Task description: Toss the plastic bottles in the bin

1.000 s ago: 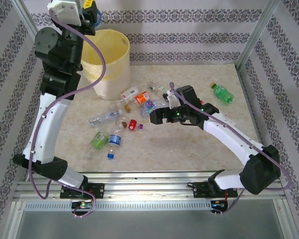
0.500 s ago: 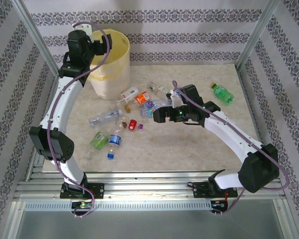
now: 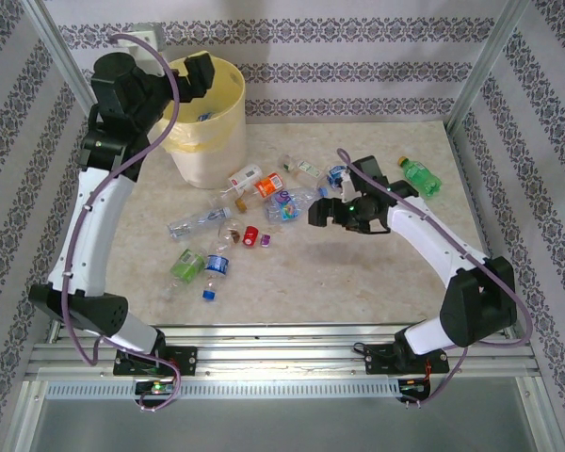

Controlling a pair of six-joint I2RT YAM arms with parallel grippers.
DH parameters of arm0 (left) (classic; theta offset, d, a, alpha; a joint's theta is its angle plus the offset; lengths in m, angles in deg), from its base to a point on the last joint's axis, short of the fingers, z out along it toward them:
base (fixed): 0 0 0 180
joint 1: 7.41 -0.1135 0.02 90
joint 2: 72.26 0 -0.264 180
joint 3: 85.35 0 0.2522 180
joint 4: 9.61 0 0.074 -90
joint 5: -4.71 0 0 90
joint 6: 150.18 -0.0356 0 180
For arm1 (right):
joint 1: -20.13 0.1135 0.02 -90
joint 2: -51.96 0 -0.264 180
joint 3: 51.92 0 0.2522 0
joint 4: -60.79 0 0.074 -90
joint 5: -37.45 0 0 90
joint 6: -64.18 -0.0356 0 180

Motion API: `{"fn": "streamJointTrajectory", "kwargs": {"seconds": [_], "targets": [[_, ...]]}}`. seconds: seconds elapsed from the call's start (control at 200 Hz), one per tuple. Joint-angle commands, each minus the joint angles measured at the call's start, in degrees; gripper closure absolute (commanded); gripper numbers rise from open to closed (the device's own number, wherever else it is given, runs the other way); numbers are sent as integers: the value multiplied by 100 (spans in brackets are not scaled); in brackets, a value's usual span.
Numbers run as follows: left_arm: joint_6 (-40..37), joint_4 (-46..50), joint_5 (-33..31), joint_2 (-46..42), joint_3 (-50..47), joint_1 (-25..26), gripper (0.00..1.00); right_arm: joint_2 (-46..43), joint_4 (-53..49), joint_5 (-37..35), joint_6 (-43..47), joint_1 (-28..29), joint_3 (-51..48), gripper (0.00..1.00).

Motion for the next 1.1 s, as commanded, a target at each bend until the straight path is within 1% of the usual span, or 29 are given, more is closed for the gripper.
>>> {"fn": "streamJointTrajectory", "kwargs": {"seconds": [0.0,0.11,0.29,0.395,0.495,0.669,0.734,0.854,0.974,1.094], "targets": [[-205,443,294,-143,69,419,0,71,-554,-563,262,-254,325,2],[-289,645,386,-261,-25,772,0,191,-664,-765,476,-542,450,2],[-532,924,402,-452,-270,1218,0,496,-699,-538,1050,-1026,714,5],[-534,1102,491,-483,-296,1392,0,780,-734,-411,1404,-1182,929,7],[-543,1096,500,-603,-457,1583,0,1098,-759,-442,1680,-1255,1127,9],[-530,1085,874,-758,-576,1757,0,1625,-690,-580,2009,-1349,1327,15],[-536,1199,862,-783,-508,1822,0,1852,-756,-649,2140,-1345,1474,16],[-538,1406,840,-823,-406,1871,0,2231,-882,-711,2396,-1353,1754,22],[-660,1739,754,-797,-173,1873,0,2511,-960,-968,2532,-1365,1991,24],[-739,2014,715,-757,83,1871,0,2739,-1003,-1048,2654,-1362,2147,24]]}}
